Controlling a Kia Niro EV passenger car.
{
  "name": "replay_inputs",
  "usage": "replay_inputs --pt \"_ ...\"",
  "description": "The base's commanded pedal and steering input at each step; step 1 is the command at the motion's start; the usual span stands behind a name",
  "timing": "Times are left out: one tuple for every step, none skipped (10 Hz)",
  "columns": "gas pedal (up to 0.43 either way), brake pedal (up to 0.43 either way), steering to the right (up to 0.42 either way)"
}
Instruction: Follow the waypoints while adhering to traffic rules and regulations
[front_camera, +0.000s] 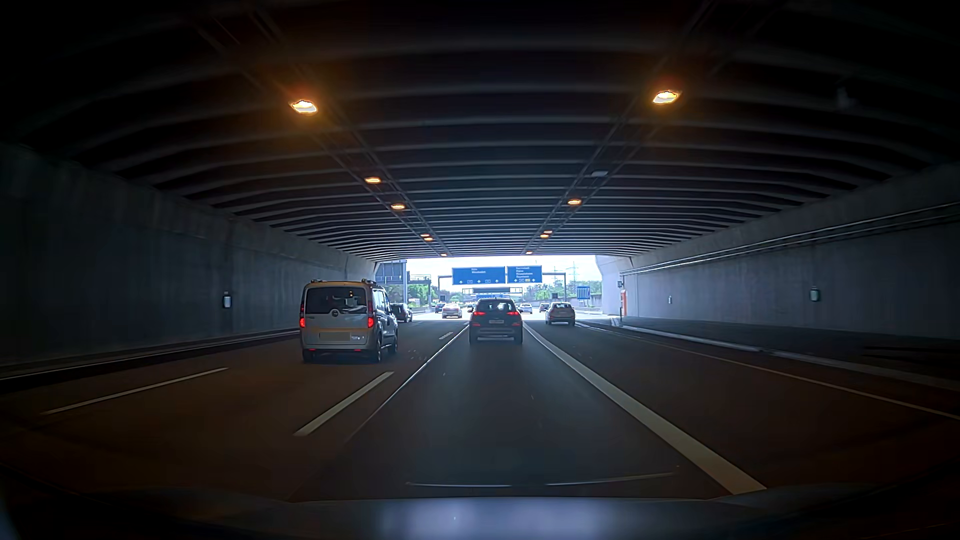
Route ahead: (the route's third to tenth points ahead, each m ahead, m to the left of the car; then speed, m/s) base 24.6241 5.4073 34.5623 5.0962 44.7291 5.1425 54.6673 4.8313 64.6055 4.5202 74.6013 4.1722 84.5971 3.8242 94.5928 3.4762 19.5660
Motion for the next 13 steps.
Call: replay_inputs --pt "0.000 0.000 0.002" --pt "0.000 0.000 0.002" --pt "0.000 0.000 0.001" --pt "0.000 0.000 0.000" --pt "0.000 0.000 0.000" --pt "0.000 0.000 0.000" --pt "0.000 0.000 0.000" --pt "0.000 0.000 0.000" --pt "0.000 0.000 0.000" --pt "0.000 0.000 0.000" --pt "0.000 0.000 0.000" --pt "0.000 0.000 0.000" --pt "0.000 0.000 0.001"
